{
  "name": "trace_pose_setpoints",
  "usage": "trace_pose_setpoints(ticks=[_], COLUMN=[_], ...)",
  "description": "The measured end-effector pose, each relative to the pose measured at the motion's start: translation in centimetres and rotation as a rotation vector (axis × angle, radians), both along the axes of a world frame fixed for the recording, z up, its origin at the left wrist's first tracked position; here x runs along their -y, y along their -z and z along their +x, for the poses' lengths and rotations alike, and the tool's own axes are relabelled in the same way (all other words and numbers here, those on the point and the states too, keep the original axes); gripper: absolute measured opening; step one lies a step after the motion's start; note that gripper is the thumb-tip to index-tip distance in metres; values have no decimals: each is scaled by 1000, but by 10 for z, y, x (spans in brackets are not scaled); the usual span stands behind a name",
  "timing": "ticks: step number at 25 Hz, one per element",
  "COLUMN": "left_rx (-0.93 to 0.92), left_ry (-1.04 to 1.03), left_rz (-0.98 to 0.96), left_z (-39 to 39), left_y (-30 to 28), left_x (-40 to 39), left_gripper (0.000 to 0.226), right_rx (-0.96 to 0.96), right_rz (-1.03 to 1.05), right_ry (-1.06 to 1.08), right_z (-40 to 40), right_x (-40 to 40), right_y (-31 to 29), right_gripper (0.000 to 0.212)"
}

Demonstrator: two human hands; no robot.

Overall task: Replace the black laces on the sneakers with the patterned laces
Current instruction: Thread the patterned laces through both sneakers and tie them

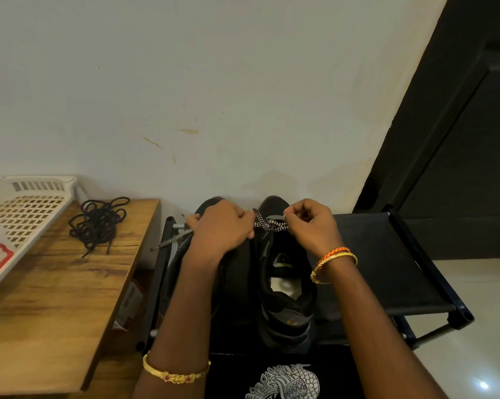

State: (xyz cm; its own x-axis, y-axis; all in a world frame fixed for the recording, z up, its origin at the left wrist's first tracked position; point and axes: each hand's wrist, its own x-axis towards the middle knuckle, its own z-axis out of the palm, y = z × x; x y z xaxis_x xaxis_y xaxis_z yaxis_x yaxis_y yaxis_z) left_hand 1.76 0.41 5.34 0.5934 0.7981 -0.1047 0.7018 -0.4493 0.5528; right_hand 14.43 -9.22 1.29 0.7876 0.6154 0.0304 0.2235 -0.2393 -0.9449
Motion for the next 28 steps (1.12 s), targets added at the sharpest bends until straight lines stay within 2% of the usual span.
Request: trace_pose_setpoints(ticks=[1,2,5,7,10,13,14,16,18,20,22,26,28], left_rx=[-111,-125,159,136,-68,-39,47,355,610,699,690,630,661], left_ry=[-38,-96,-154,-28,151,153,131,76,112,228,314,262,188], left_rz=[117,237,413,328,154,118,43,-261,-460,-521,-523,-473,-370], left_z=[0,0,11,23,35,36,34,28,20,13,9,8,6], left_y=[1,1,10,25,46,51,49,33,6,-21,-38,-34,-24], left_x=[1,1,1,0,2,-4,-6,-5,5,15,23,15,6], left_gripper=[40,38,16,25,35,31,29,25,25,27,30,38,38], right_rx=[6,8,0,-12,-6,-19,-13,4,-66,-223,-364,-479,-528], right_rz=[-18,-34,-59,-50,-46,-43,-36,8,117,234,346,449,455], right_ry=[9,17,31,51,63,66,71,58,-35,-254,-448,-453,-412], right_z=[2,4,6,5,6,7,6,3,-5,-16,-26,-26,-18], right_x=[0,0,-1,-3,-6,-7,-7,-5,-3,0,2,5,9], right_y=[1,2,5,7,10,11,10,4,-8,-22,-30,-34,-35], right_gripper=[7,7,8,8,8,8,7,8,11,16,19,14,12])
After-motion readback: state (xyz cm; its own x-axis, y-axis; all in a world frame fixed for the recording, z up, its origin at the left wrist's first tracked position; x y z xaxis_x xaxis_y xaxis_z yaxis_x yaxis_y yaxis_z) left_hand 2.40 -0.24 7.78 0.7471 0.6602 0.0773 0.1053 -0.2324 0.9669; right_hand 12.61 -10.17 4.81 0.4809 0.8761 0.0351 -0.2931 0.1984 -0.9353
